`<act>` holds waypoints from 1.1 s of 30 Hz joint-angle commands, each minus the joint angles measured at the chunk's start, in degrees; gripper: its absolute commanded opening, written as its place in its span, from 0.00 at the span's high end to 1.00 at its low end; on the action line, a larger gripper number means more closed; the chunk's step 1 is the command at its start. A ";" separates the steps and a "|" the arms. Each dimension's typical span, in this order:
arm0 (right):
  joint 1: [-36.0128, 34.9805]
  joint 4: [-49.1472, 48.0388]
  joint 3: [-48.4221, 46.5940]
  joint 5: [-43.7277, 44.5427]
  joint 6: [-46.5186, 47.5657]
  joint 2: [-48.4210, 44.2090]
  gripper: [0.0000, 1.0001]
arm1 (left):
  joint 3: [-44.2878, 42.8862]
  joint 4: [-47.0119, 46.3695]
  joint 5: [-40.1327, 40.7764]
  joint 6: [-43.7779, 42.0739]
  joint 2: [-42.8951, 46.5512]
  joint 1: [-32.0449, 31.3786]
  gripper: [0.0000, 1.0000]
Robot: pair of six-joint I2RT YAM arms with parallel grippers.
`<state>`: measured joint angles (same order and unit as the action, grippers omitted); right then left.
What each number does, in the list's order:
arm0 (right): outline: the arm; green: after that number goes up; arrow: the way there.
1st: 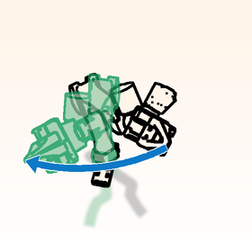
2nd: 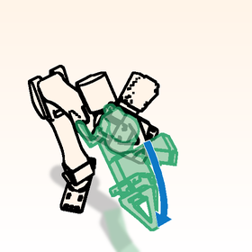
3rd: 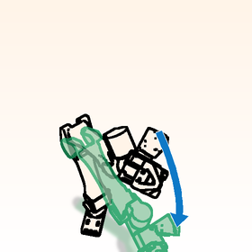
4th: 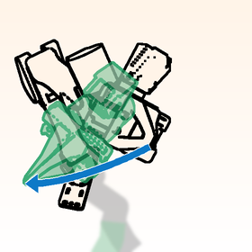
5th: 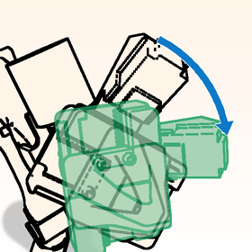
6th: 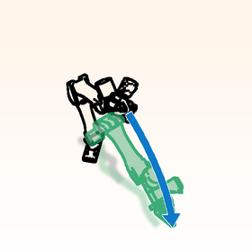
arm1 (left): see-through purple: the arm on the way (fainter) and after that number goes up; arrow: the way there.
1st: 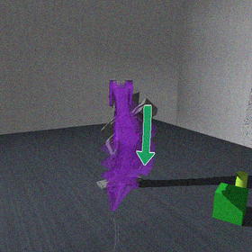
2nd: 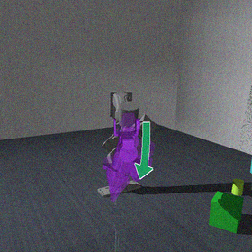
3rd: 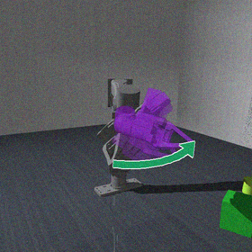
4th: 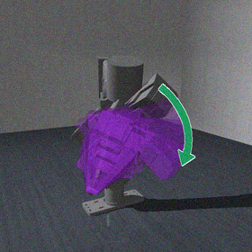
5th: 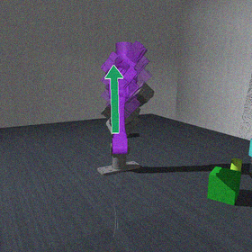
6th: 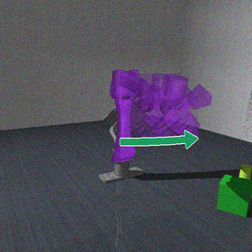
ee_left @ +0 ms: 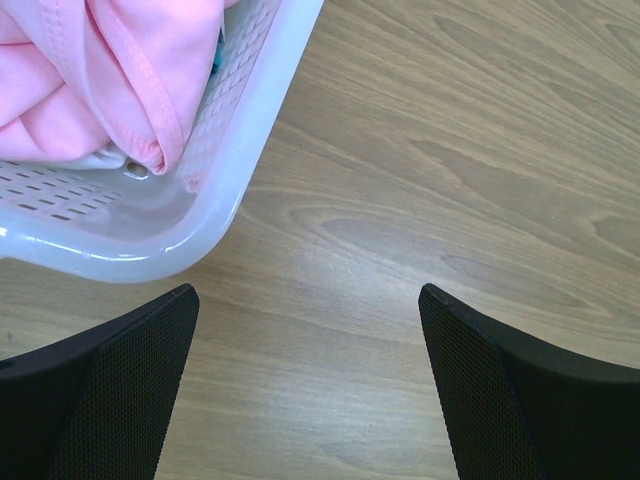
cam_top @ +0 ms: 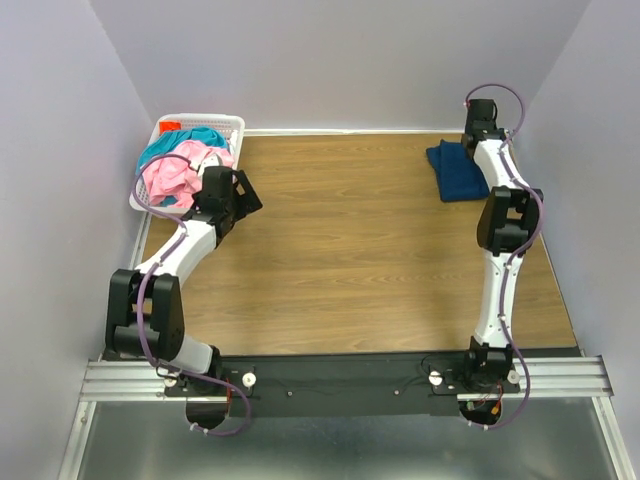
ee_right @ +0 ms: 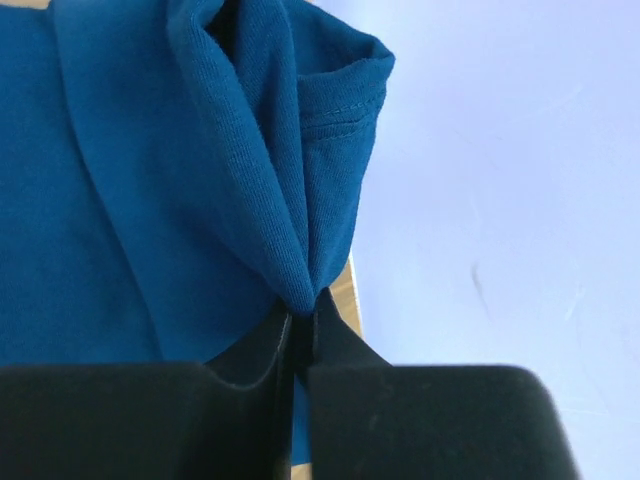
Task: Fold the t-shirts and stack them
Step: Neatly place the folded tshirt to the corner, then reset both grippers
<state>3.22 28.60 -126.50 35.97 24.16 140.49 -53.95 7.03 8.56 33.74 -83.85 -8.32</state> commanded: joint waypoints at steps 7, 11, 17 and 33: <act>1.61 -0.12 -5.16 1.65 0.98 2.34 0.12 | -2.91 0.18 -0.21 0.01 -1.93 0.41 0.02; 1.52 -0.04 -5.52 0.86 -0.69 -0.20 0.00 | -3.00 0.09 -0.12 -0.16 -0.44 0.41 0.02; 0.47 -0.03 -0.60 -1.95 -5.52 -7.41 0.00 | -2.74 0.36 -0.21 -0.86 3.78 0.41 0.02; -11.84 -13.35 52.36 -24.00 -41.27 -55.55 0.00 | 7.28 -3.42 -7.15 0.54 21.54 0.06 0.02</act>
<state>-7.31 21.34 -86.24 15.16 -4.34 92.05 -49.63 4.47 3.44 33.82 -63.90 -8.25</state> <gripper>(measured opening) 0.998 0.983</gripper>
